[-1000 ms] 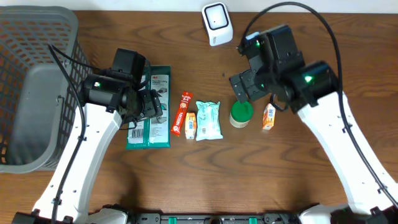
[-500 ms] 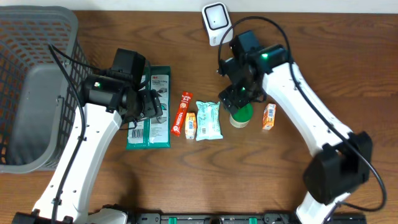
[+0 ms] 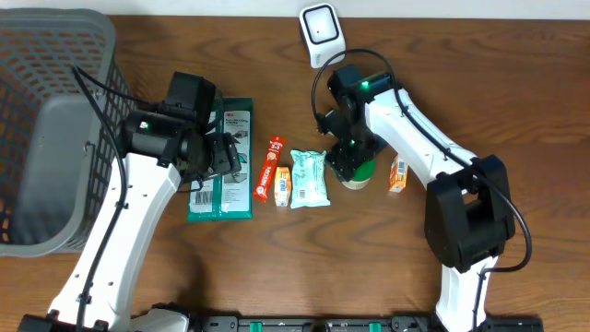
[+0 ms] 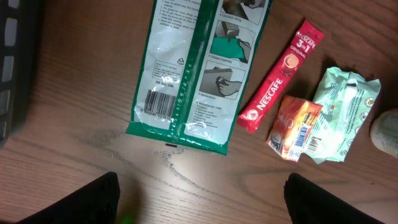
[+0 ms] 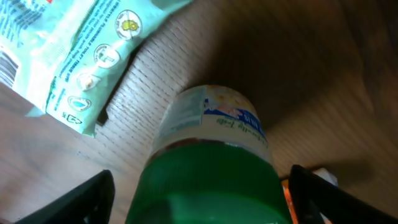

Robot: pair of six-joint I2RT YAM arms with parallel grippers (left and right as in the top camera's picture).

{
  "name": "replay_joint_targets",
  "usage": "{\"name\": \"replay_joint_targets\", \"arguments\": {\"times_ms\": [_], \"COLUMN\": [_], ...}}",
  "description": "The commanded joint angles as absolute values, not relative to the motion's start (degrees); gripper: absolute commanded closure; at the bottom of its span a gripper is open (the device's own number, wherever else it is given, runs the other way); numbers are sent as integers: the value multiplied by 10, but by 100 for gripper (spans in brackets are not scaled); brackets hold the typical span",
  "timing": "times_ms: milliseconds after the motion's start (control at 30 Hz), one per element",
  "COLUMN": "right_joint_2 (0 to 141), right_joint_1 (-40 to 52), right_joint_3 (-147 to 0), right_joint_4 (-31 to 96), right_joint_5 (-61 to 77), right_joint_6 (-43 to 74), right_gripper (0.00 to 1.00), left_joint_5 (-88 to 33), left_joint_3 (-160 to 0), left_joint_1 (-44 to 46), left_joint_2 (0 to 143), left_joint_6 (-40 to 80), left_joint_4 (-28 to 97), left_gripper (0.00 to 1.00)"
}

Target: Scan the item barcode

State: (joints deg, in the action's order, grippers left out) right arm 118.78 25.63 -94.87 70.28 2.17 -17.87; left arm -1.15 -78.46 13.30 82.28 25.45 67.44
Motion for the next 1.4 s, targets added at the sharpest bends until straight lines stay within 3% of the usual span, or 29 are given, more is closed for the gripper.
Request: {"name": "replay_joint_targets", "arguments": {"times_ms": [0,167,300,400,567,767,1000,1100,1267,1367], "right_joint_2": [1190,1190,1190,1190,1190,1190,1190,1190,1190,1190], "right_joint_1": [259,259,259,259,259,258,244,233,229,234], "right_joint_3": [-949,-949,-949,-949,-949,-949,-950,-949,-949,-949], "right_joint_4": [703,703,702,700,686,666,654,649,658,663], "right_joint_5": [9,9,9,9,32,117,117,117,123,117], "right_joint_6": [-180,-147,-100,-37,125,287,230,180,156,155], "right_gripper": [20,38,44,50,71,65,1,2,18,21], "left_joint_5": [-7,-7,-7,-7,-7,-7,-7,-7,-7,-7], "left_joint_3": [-788,-788,-788,-788,-788,-788,-788,-788,-788,-788], "left_joint_1": [135,135,135,135,135,135,135,135,135,135], "left_joint_2": [820,820,820,820,820,820,820,820,820,820], "left_joint_6": [253,253,253,253,253,253,253,253,253,253], "left_joint_4": [676,676,676,676,676,676,676,676,676,676], "left_gripper": [15,15,15,15,15,15,15,15,15,15]}}
